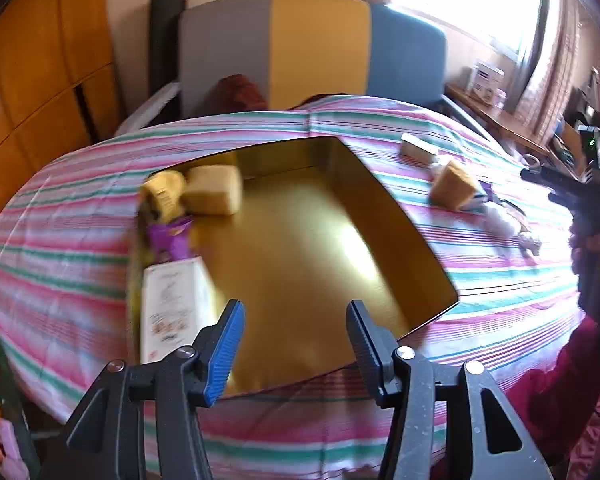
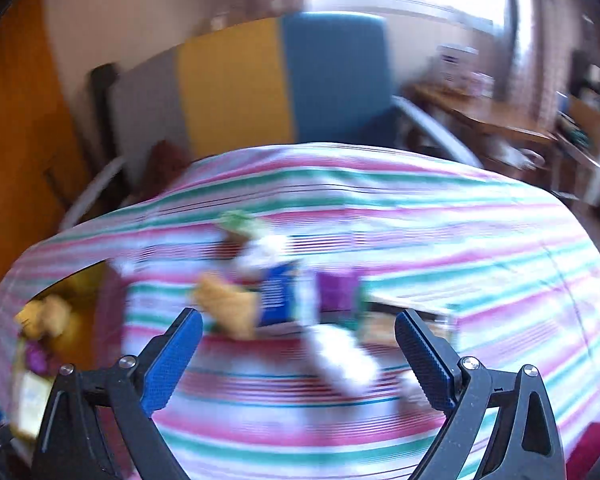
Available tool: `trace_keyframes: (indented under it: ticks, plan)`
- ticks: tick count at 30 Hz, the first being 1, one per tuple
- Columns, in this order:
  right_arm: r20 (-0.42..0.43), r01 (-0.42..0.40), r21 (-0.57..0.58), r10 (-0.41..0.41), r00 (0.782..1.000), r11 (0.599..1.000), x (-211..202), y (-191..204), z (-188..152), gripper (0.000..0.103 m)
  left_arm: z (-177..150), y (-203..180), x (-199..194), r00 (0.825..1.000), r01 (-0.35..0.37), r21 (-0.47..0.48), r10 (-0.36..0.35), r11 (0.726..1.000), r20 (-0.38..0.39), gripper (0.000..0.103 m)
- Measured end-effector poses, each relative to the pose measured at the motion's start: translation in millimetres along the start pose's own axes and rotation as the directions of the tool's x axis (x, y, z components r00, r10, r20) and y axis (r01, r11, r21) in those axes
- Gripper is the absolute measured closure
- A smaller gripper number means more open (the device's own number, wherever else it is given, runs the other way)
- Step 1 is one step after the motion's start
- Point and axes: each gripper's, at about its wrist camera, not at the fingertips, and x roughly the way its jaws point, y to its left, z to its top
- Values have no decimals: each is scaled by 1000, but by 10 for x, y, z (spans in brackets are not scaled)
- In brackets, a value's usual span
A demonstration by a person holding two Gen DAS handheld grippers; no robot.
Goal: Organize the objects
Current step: 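Grasp the green tea box with the left gripper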
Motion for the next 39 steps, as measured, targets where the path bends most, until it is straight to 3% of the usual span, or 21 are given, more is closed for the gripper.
trace_keyframes:
  ticks: [4, 6, 15, 18, 20, 22, 27, 32, 39]
  plan:
    - [-49, 60, 173, -52, 997, 983, 143, -472, -44, 5, 251, -214, 111, 999, 50, 20, -50, 999, -14, 51]
    - [-16, 36, 225, -33, 999, 974, 93, -580, -14, 5, 378, -318, 164, 997, 74, 26, -74, 997, -15, 52]
    - [-35, -32, 282, 43, 998, 959, 79, -607, -44, 5, 1126, -916, 667, 971, 218, 9, -216, 976, -104, 56]
    - [-35, -70, 296, 84, 996, 953, 78, -618, -57, 5, 1371, -1192, 873, 977, 188, 75, -178, 979, -120, 51]
    - [-39, -85, 300, 102, 994, 950, 73, -620, -58, 4, 1564, -1358, 1077, 978, 167, 97, -152, 981, -141, 37]
    - [-43, -103, 305, 122, 992, 947, 73, -617, -63, 3, 1711, -1456, 1233, 976, 175, 109, -157, 979, -154, 31]
    - [-52, -148, 337, 176, 983, 930, 77, -650, -81, 3, 2112, -1766, 1634, 984, 148, 193, -124, 970, -130, 22]
    - [-67, -184, 350, 221, 973, 918, 111, -650, -83, 2, 2389, -2130, 2145, 989, 106, 311, -67, 944, -133, 17]
    - [-101, -222, 327, 268, 958, 919, 177, -543, -108, 1, 2535, -2355, 2659, 981, 124, 339, -63, 933, -186, 13]
